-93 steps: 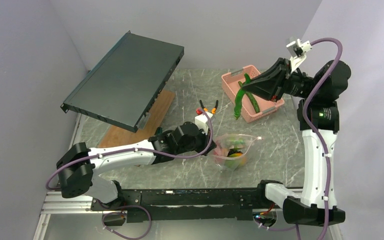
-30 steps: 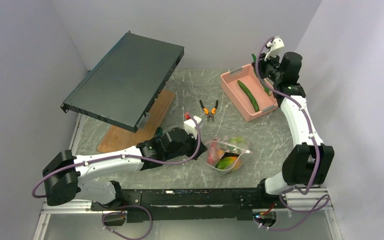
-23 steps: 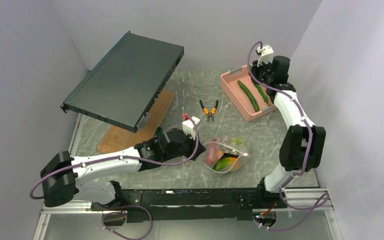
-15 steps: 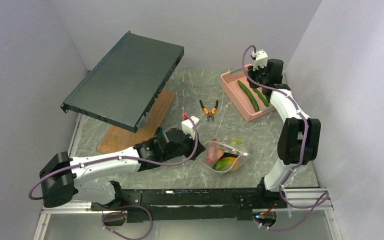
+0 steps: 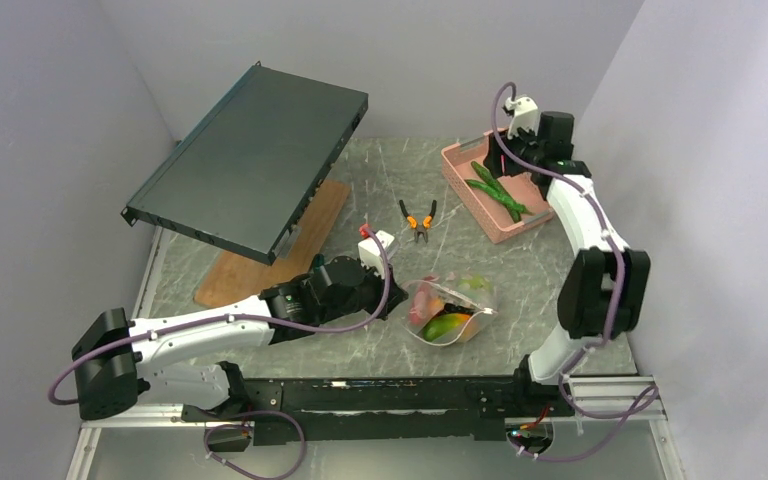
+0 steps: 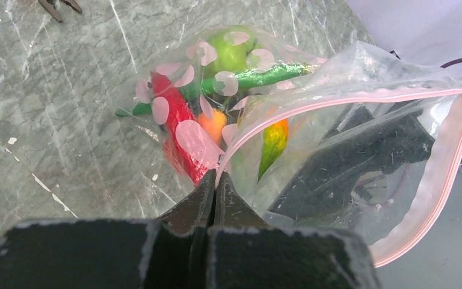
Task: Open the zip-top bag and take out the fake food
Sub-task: Place the fake vegetable in the bin, then pick up the fake fruit from the zipper food storage bag.
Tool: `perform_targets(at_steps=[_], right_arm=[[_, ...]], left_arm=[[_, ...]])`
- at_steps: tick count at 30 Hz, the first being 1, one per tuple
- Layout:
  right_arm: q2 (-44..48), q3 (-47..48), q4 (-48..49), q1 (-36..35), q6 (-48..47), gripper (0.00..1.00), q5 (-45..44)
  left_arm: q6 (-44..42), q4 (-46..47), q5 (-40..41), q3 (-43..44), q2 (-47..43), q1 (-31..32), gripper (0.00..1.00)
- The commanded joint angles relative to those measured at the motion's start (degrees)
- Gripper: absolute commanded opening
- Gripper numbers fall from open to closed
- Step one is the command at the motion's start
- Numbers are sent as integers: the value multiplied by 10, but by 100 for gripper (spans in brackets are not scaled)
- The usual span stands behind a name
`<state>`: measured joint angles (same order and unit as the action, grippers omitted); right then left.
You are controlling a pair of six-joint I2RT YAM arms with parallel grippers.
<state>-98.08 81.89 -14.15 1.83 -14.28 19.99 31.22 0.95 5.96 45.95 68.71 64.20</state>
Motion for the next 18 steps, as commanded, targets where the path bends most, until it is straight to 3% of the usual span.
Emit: perform_targets(at_steps=[1,6,11,14,18], right_arm=[[140,3,-53,-2,-19,59,155],[276,-35,-194,-3,-148,60,358],[360,-29,-414,-8,-322,58,503],[383,-26,-521,-28,-399,55,534],[403,-35,-586,-90,-438,52,516]], left_arm=[[-12,0,11,10,-16,-2,0],[-16,-1,0,20,-10,-1,0],[-18,5,-15,36,3,0,0],[-19,6,-25,52,17,2,0],[-22,3,-34,78,38,5,0]])
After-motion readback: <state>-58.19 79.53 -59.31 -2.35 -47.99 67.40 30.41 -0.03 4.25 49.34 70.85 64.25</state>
